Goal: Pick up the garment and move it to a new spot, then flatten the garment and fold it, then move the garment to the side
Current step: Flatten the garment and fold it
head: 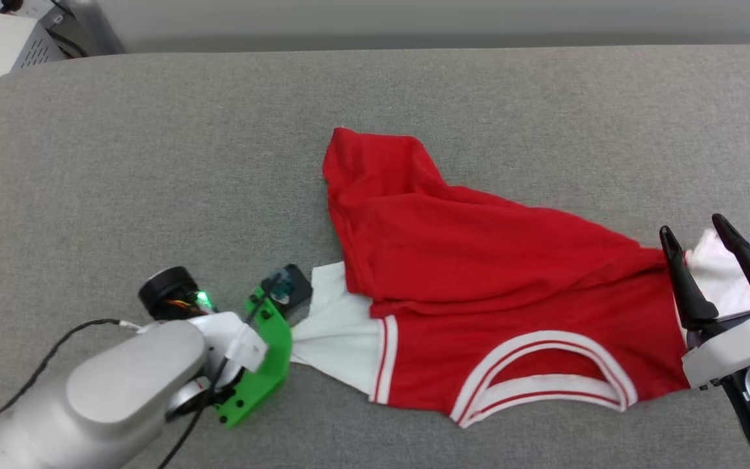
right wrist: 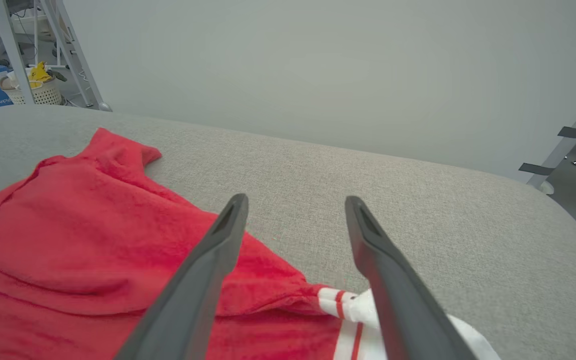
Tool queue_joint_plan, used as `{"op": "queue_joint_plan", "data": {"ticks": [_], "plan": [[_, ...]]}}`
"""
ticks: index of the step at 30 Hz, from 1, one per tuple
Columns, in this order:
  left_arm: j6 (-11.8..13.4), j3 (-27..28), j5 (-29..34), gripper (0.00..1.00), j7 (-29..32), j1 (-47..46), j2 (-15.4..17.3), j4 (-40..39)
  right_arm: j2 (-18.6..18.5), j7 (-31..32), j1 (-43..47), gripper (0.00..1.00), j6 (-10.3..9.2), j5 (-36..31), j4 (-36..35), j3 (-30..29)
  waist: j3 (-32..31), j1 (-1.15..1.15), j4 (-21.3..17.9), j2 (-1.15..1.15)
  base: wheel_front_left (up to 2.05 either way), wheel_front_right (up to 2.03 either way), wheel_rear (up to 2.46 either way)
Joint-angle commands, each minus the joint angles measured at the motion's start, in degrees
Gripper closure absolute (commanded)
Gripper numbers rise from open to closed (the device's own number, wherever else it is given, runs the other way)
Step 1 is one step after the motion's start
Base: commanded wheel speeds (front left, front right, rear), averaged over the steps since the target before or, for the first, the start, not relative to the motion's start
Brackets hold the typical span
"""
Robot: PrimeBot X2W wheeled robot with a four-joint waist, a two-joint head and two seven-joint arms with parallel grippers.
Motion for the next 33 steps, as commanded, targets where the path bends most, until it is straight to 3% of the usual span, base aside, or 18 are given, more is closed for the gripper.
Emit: {"op": "queue_joint_plan", "data": {"ticks": [1,9,14,15,16,23,29,33], "plan": [[0.2,0.2,-0.9,1.0,-0.7,-0.7,2.1,1.5,-0.3,-0.4,0.8,0.0,-0.06,0.5,0.3,-0.3,-0.9,0.0,0.7,0.0,0.0,0.0,0.0],[0.4,2.1,-4.6,1.0,-4.2,1.9,6.7,7.1,-0.7,-0.1,2.1,0.0,-0.06,1.2,1.2,-1.4,-1.5,0.0,1.2,0.0,0.0,0.0,0.0],[0.7,2.7,-6.4,1.0,-7.0,4.4,5.9,10.3,-1.3,0.1,2.5,0.0,-0.06,1.6,1.5,-1.6,-2.0,0.0,1.4,0.0,0.0,0.0,0.0],[0.8,3.0,-6.9,0.67,-7.9,4.9,5.4,10.7,-1.4,0.3,2.6,0.0,-0.06,1.7,1.6,-1.7,-2.2,0.0,1.6,0.0,0.0,0.0,0.0],[0.9,3.3,-7.0,0.0,-8.9,5.1,5.1,11.0,-1.5,0.3,2.7,0.0,-0.06,1.8,1.6,-1.8,-2.4,0.0,1.7,0.0,0.0,0.0,0.0],[1.2,8.4,-12.8,0.0,-12.5,4.0,4.7,9.7,-1.8,0.8,4.0,0.0,-0.06,2.2,1.5,-2.4,-4.3,0.0,3.1,0.0,0.0,0.0,0.0],[0.8,10.7,-15.9,0.0,-8.4,-0.7,7.7,5.8,-1.2,0.6,4.8,0.0,-0.06,2.5,1.9,-1.8,-5.6,0.0,3.9,0.0,0.0,0.0,0.0],[0.5,10.9,-19.4,0.0,-3.2,-2.5,7.7,5.5,-1.1,0.6,4.8,0.0,-0.06,2.6,2.2,-1.4,-6.0,0.0,4.0,0.0,0.0,0.0,0.0]]}}
